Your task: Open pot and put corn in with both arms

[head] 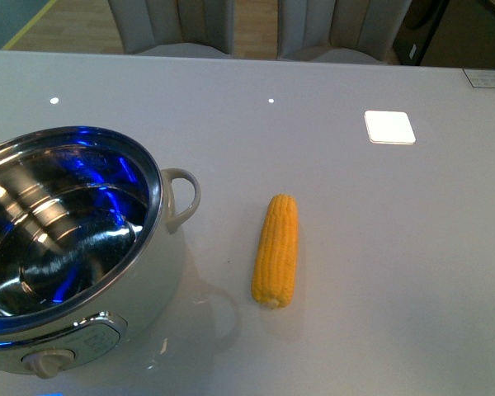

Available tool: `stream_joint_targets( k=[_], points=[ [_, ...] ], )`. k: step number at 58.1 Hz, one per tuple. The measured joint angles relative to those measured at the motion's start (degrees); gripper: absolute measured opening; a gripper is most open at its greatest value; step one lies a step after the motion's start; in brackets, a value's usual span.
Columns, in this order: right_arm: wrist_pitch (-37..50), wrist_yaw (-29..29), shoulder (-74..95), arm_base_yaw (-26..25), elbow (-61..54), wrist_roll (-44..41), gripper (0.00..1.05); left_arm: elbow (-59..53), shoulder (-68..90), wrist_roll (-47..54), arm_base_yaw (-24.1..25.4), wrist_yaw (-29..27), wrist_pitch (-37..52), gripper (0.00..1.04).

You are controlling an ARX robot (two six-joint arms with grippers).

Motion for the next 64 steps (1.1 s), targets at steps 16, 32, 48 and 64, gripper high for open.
stream_joint_targets(
  k=[16, 32, 48, 64],
  points=[
    [0.00, 0.00, 0.00, 0.00, 0.00, 0.00, 0.96, -9.75, -23.56, -1.77, 2.99, 6.80, -7.39, 0.98],
    [0.00, 0.00, 0.00, 0.00, 0.00, 0.00, 0.96, -25.70, -64.15, -5.79, 4.70, 18.82, -31.10, 0.98],
    [0.00, 0.00, 0.00, 0.00, 0.00, 0.00, 0.96, -30.10, -83.49, -6.43, 3.91, 18.73, -47.74, 0.98],
    [0.00, 0.00, 0.00, 0.00, 0.00, 0.00, 0.96, -30.71, -93.09, -7.58, 0.33, 16.37, -56.33, 0.98]
  ],
)
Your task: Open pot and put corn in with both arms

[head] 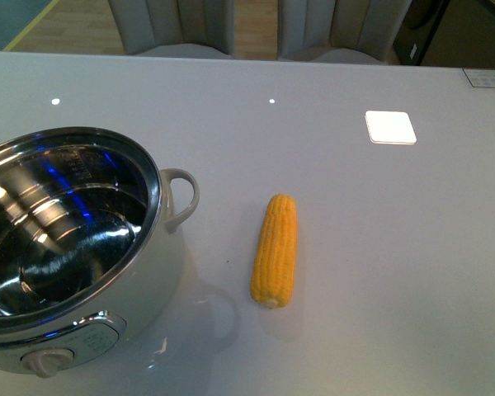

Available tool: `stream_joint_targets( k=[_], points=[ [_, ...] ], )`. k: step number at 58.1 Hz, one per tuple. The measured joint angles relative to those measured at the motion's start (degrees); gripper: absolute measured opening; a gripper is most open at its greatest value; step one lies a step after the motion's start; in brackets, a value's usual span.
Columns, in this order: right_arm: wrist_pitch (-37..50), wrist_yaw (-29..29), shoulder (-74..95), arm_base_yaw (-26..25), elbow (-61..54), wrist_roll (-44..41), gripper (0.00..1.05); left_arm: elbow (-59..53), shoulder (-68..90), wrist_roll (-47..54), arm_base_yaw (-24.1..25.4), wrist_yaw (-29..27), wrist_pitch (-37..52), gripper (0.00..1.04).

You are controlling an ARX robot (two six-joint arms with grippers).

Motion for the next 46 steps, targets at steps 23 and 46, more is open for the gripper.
stream_joint_targets(
  k=[23, 46],
  points=[
    [0.00, 0.00, -0.02, 0.00, 0.00, 0.00, 0.96, -7.80, -7.45, 4.09, -7.45, 3.58, 11.82, 0.58],
    [0.00, 0.02, 0.00, 0.00, 0.00, 0.00, 0.96, -12.11, -23.23, 4.70, -23.34, -11.85, 1.84, 0.04]
  ],
)
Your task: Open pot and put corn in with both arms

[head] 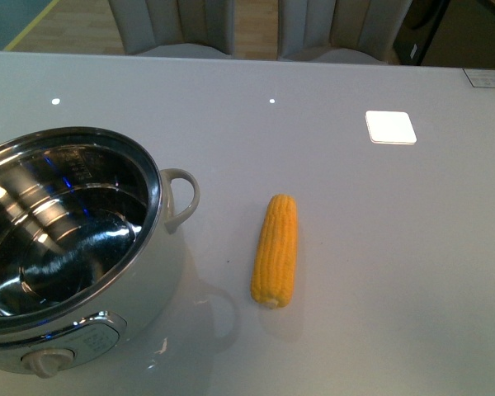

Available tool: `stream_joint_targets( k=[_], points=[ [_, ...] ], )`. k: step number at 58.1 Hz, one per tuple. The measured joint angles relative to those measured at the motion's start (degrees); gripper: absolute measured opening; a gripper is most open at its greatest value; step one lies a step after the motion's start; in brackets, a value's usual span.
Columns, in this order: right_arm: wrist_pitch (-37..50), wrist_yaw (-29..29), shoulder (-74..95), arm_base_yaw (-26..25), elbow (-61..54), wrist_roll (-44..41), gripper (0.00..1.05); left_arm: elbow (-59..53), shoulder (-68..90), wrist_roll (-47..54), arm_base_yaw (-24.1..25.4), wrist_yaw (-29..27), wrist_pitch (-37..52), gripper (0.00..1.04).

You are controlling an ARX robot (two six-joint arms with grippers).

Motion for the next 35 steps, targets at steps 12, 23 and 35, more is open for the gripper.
stream_joint_targets(
  k=[12, 23, 35],
  points=[
    [0.00, -0.04, 0.00, 0.00, 0.00, 0.00, 0.96, 0.00, -5.95, 0.04, -7.50, -9.16, -6.01, 0.04],
    [0.00, 0.07, 0.00, 0.00, 0.00, 0.00, 0.96, 0.02, -10.58, 0.13, -12.26, -12.09, -10.99, 0.04],
    [-0.02, 0.07, -0.02, 0.00, 0.00, 0.00, 0.96, 0.02, -18.29, 0.13, -12.39, -12.04, -18.47, 0.04]
  ],
)
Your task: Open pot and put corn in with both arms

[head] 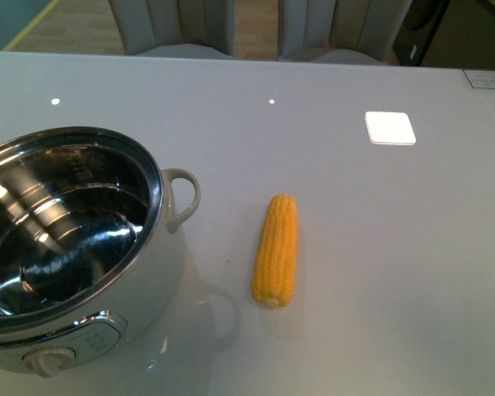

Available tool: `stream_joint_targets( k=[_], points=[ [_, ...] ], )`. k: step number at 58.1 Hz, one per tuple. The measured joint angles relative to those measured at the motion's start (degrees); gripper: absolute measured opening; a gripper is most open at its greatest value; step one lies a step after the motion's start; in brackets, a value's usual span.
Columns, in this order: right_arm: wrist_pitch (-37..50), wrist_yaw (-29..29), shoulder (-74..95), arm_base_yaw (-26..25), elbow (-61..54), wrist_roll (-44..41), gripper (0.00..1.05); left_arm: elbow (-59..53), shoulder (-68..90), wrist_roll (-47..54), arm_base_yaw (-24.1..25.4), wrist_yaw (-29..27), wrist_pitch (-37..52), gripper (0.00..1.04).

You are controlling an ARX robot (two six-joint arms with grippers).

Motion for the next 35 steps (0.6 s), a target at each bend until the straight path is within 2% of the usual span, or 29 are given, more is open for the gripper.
stream_joint_targets(
  k=[15, 23, 32, 34, 35],
  points=[
    [0.00, 0.00, 0.00, 0.00, 0.00, 0.00, 0.96, 0.00, -0.13, -0.04, -0.02, 0.00, -0.11, 0.04],
    [0.00, 0.00, 0.00, 0.00, 0.00, 0.00, 0.96, 0.00, -0.13, -0.02, 0.00, 0.00, -0.11, 0.36],
    [0.00, 0.00, 0.00, 0.00, 0.00, 0.00, 0.96, 0.00, -0.13, -0.02, -0.02, 0.00, -0.11, 0.65],
    [-2.40, 1.44, 1.27, 0.37, 0.68, 1.42, 0.96, 0.00, -0.13, 0.00, -0.02, 0.00, -0.11, 0.70],
    [-6.69, 3.39, 3.02, 1.05, 2.40, 2.78, 0.96, 0.00, -0.13, 0.00, 0.00, 0.02, -0.11, 0.74]
  ],
)
